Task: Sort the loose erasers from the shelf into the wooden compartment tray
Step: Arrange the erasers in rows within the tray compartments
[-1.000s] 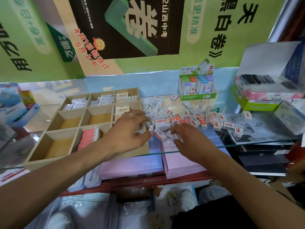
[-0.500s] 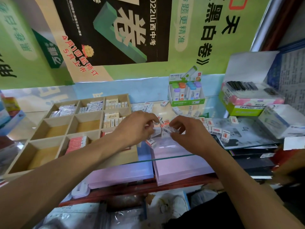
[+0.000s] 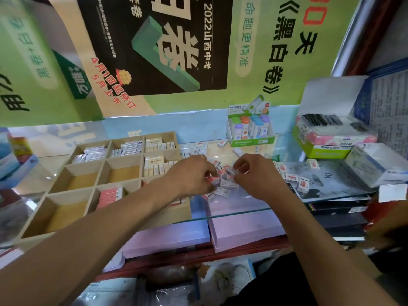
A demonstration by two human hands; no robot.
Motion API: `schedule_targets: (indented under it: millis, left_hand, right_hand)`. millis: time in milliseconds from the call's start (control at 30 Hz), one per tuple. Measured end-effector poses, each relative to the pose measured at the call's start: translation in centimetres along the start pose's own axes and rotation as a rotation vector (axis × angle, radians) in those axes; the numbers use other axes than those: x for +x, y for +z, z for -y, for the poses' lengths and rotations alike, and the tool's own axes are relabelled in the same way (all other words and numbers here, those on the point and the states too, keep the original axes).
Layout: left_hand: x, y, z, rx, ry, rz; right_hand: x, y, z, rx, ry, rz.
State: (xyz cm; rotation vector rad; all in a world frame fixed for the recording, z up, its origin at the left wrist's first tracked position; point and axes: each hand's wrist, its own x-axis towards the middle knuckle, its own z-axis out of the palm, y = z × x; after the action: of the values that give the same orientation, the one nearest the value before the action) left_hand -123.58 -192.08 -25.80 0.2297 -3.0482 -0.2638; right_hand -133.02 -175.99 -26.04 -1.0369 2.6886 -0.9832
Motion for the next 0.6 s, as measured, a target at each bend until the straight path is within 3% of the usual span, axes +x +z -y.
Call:
schedule_targets:
  millis: [200, 400, 500, 600]
  left_hand:
    - [1.0, 0.4, -1.2, 0.006, 0.063, 0.049]
    - [1.2, 0.9, -1.7, 0.012, 0.004, 0.165]
    - [1.1, 1.1, -1.8, 0.029, 0.042, 0.104]
    - [0.3, 0.5, -1.3, -0.116, 0.025, -0.082]
  right_hand:
    - [0.0, -0.4, -0.8, 0.037, -0.009, 0.008]
    - [0.1, -0.6, -1.4, 0.054, -0.005, 0.036]
    - [0.0, -0.8, -1.7, 0.066, -0.005, 0.042]
    - [-0.2, -1.1, -1.4, 0.149, -0.028, -0.003]
